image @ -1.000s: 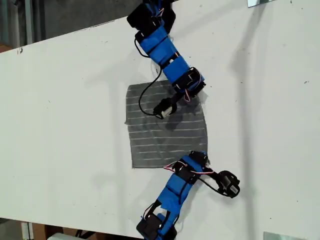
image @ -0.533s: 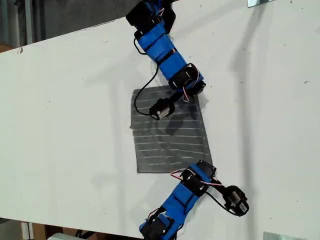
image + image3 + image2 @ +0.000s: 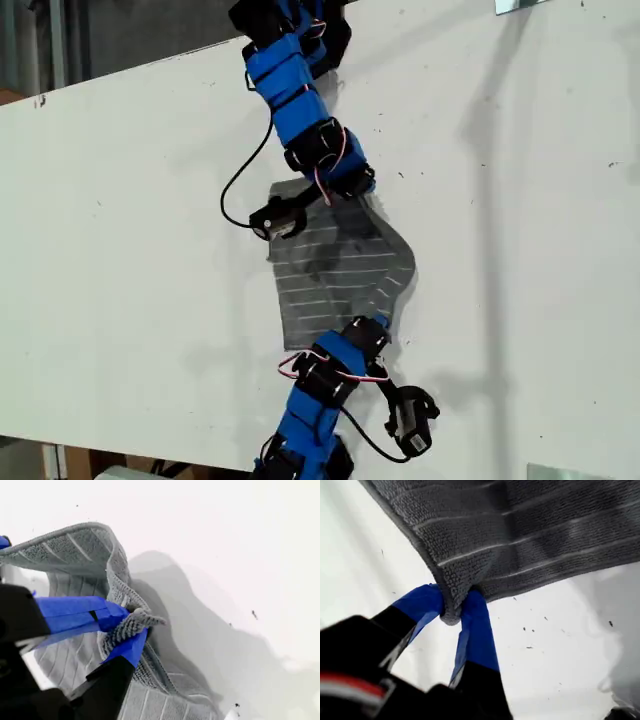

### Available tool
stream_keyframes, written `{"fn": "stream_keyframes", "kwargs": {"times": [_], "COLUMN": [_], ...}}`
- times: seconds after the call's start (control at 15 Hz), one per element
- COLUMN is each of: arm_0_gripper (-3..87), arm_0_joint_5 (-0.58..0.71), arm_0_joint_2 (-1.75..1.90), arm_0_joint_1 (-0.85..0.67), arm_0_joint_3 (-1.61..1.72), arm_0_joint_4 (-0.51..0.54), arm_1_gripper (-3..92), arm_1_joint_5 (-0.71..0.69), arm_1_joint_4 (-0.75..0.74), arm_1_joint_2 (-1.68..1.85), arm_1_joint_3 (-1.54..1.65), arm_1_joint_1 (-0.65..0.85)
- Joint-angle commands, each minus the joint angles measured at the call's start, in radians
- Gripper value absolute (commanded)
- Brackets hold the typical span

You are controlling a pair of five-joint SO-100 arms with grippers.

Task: Grasp corners of a square towel and fold twice.

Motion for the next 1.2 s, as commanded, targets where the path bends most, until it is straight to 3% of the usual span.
{"fn": "stream_keyframes", "kwargs": {"times": [0.0,0.27,0.53,0.73,0.93,1.13], "arm_0_gripper": [-0.3,-0.3,-0.3,-0.3,-0.3,-0.3], "arm_0_joint_5": [0.035,0.055,0.129,0.244,0.408,0.456], "arm_0_joint_2": [0.192,0.517,0.729,0.726,0.466,0.201], "arm_0_joint_1": [-0.141,-0.377,-0.595,-0.761,-0.953,-1.017], "arm_0_joint_3": [0.127,0.646,0.942,0.922,0.707,0.686], "arm_0_joint_4": [0.029,-0.121,-0.216,-0.219,-0.141,-0.245], "arm_1_gripper": [-0.2,-0.2,-0.2,-0.2,-0.2,-0.2], "arm_1_joint_5": [-0.091,-0.210,-0.311,-0.388,-0.446,-0.451], "arm_1_joint_4": [-0.009,-0.055,-0.112,-0.135,-0.178,-0.273], "arm_1_joint_2": [0.183,0.308,0.285,0.267,0.212,0.005], "arm_1_joint_3": [0.038,0.164,0.181,0.169,0.163,0.187], "arm_1_joint_1": [0.130,0.379,0.568,0.701,0.836,0.845]}}
